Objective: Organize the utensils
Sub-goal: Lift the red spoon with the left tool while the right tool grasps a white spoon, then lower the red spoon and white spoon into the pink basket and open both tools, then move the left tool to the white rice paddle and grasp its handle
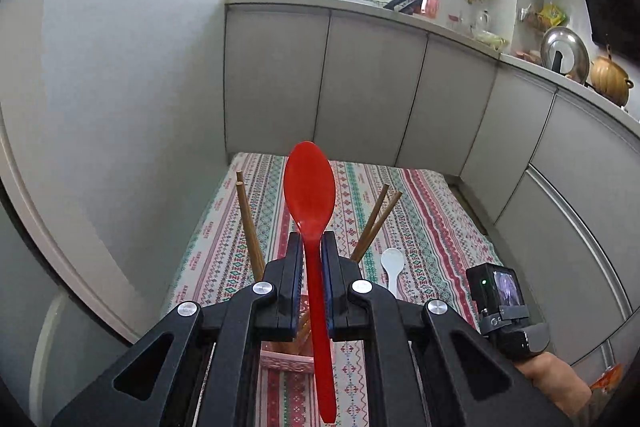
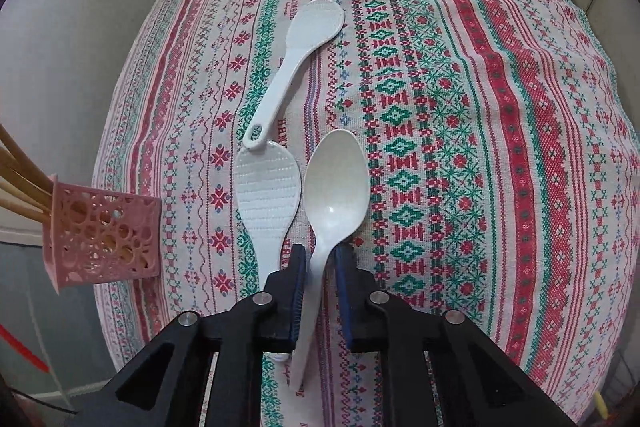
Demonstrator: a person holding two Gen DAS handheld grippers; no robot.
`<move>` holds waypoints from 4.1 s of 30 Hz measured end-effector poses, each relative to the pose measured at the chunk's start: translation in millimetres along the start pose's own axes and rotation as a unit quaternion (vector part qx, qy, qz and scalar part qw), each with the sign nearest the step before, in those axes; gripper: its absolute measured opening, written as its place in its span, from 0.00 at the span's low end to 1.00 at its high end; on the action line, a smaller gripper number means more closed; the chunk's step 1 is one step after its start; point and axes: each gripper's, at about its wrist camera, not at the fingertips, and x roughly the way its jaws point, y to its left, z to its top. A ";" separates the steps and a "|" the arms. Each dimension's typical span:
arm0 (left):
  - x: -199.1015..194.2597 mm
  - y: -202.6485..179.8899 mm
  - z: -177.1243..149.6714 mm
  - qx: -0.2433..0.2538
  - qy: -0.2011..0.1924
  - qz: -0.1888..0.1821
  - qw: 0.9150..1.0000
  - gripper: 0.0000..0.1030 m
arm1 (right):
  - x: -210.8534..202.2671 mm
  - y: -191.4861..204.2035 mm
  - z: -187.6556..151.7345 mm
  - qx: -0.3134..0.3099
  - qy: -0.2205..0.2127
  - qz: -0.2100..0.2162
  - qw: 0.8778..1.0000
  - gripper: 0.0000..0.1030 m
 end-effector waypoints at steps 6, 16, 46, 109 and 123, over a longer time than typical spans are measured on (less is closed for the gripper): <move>0.9 14.6 2.9 -0.022 -0.027 0.004 0.999 0.09 | -23.5 9.4 -4.1 -0.008 -0.045 -0.025 0.999 0.08; 3.2 32.7 2.4 -0.045 -0.080 -0.001 0.996 0.09 | -118.7 0.4 -14.5 0.015 -0.229 0.050 0.972 0.08; 56.0 11.7 -83.8 0.130 -0.184 0.061 0.972 0.20 | -179.2 21.9 -40.4 -0.021 -0.413 0.136 0.900 0.09; -5.9 121.4 -5.7 -0.173 -0.038 0.052 0.983 0.79 | -170.3 80.7 -63.1 0.004 -0.462 0.146 0.875 0.53; -6.2 71.7 0.6 -0.144 -0.011 -0.014 0.989 0.79 | -158.6 74.5 -38.7 -0.075 -0.340 0.122 0.929 0.45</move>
